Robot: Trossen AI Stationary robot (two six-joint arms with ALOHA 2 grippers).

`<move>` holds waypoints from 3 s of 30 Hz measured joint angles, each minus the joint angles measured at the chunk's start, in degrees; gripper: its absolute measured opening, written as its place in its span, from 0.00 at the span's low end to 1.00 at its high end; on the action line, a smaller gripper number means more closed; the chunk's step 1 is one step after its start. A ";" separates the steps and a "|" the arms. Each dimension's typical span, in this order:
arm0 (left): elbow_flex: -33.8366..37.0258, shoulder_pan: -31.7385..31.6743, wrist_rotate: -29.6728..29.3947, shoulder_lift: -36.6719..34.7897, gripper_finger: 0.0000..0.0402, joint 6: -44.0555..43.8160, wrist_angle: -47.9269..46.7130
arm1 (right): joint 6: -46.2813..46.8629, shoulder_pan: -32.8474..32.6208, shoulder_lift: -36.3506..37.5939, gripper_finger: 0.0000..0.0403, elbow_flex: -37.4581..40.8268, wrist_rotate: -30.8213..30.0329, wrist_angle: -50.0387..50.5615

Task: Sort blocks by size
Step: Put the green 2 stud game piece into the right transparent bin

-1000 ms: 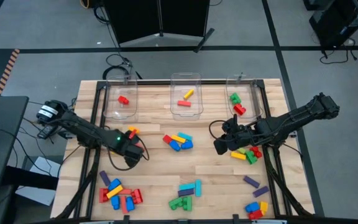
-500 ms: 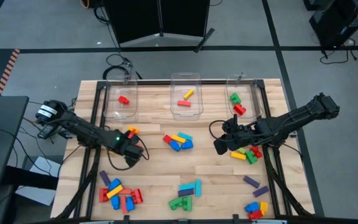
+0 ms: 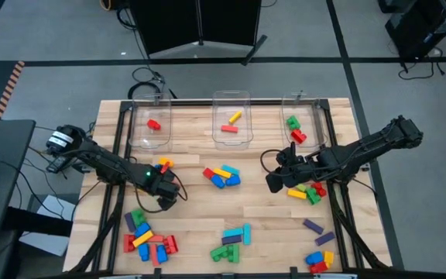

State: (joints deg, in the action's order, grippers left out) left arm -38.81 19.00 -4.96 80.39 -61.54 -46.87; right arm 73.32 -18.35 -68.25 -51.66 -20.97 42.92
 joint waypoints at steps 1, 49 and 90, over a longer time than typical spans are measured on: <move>0.00 0.00 -0.16 -0.10 0.70 0.00 -0.05 | -0.02 0.00 0.00 0.05 0.00 0.02 -0.03; -1.49 -10.96 -2.35 -0.22 0.70 5.96 -13.08 | -1.53 0.11 0.00 0.05 0.00 0.07 -0.90; -3.21 -9.27 -0.44 0.53 0.70 58.43 -7.61 | -2.94 0.15 0.00 0.05 0.00 -0.42 -0.88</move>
State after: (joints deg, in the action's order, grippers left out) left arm -42.02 9.74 -5.41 80.92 -3.11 -54.48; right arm 70.38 -18.20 -68.25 -51.66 -21.39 42.04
